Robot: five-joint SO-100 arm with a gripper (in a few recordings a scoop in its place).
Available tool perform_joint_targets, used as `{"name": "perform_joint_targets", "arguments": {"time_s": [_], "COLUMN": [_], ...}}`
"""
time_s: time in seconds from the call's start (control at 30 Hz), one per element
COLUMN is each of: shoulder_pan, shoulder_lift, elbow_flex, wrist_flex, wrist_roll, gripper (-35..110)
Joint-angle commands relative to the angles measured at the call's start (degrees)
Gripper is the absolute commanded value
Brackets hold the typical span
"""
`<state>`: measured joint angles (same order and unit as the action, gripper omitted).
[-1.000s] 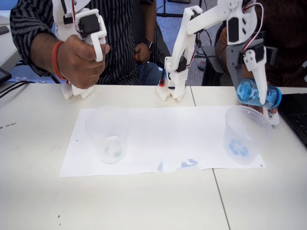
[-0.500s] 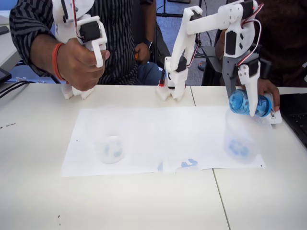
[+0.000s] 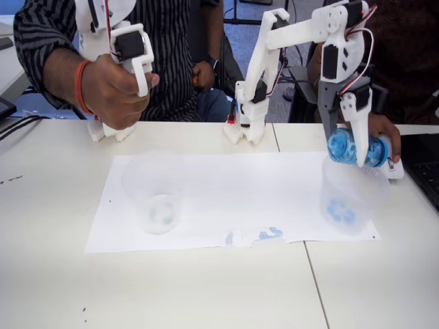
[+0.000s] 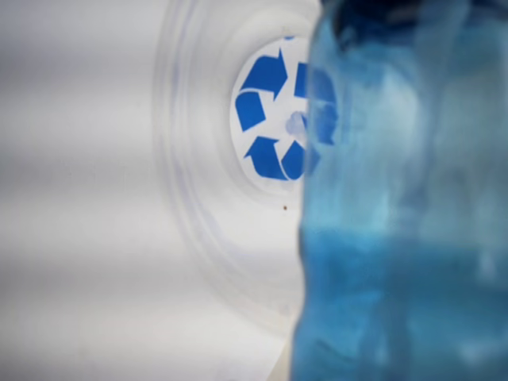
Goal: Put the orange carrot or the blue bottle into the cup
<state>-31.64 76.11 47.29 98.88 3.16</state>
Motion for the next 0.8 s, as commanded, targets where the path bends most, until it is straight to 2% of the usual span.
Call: {"name": "perform_joint_targets", "arguments": {"time_s": [0.0, 0.23, 0.77], "shoulder_pan": [-1.5, -1.6, -1.1], "shoulder_lift": [3.9, 3.9, 3.9], "elbow_flex": [-1.5, -1.6, -1.6], "wrist_flex": [0.8, 0.8, 0.8], "wrist_roll": [0.8, 0.6, 0.4], "gripper": [28, 38, 37]}}
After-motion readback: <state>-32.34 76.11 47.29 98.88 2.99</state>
